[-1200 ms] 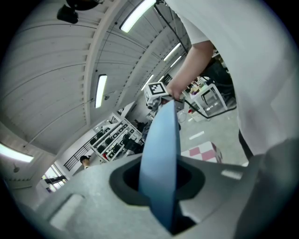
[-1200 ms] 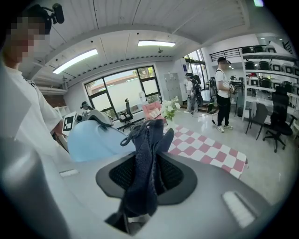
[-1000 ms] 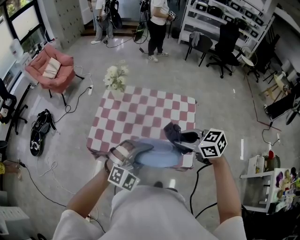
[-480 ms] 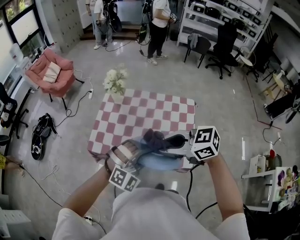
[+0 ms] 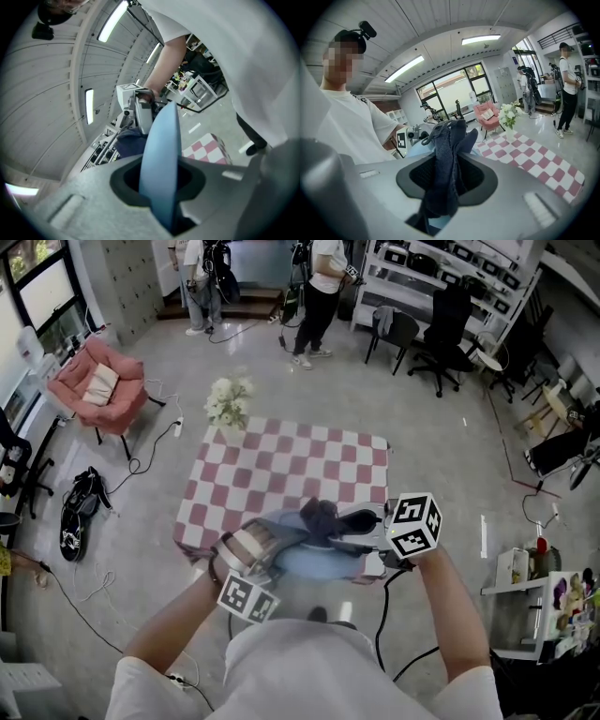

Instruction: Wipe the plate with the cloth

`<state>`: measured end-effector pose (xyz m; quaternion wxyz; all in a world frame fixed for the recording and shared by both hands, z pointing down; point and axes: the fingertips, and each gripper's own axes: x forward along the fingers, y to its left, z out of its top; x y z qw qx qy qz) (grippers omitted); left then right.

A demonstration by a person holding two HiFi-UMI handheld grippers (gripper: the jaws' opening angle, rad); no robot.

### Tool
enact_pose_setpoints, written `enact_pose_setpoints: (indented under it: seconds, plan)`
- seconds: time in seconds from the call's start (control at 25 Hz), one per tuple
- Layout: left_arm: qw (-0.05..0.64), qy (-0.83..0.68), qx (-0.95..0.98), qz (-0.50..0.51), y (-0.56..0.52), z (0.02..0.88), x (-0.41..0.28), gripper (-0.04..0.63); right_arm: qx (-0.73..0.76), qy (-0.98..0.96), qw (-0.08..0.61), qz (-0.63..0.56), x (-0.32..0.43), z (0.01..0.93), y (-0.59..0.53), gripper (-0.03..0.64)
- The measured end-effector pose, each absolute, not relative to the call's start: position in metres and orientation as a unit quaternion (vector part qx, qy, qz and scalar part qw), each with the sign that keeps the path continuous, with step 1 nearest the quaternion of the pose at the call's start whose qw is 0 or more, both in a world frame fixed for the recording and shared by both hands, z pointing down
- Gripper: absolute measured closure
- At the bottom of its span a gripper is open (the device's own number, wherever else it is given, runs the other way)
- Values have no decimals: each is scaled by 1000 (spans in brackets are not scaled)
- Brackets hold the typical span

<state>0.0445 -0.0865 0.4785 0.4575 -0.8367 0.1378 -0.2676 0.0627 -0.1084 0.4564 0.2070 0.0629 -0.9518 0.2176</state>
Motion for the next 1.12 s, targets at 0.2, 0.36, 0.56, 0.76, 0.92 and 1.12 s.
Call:
enact_pose_setpoints:
  seconds: [0.2,0.36,0.56,0.76,0.92,1.12]
  plan:
    - [455,138,-841,-259,-81,473,40,523,94,-943,205,246,85,478,-120,500]
    - [456,138,-842,-253,-80,471,40,523,127,-931,215,266,103,499,-132,500]
    - [464,128,-841,-245,-76,465,43,523,154,-916,242,279,113,521,-146,500]
    - [474,117,-839,-240,-72,459,49,523,150,-910,268,279,111,528,-155,499]
    - [482,109,-837,-238,-71,459,51,523,150,-908,275,279,108,530,-161,499]
    - [483,105,-836,-238,-72,459,54,523,134,-910,295,260,96,523,-156,499]
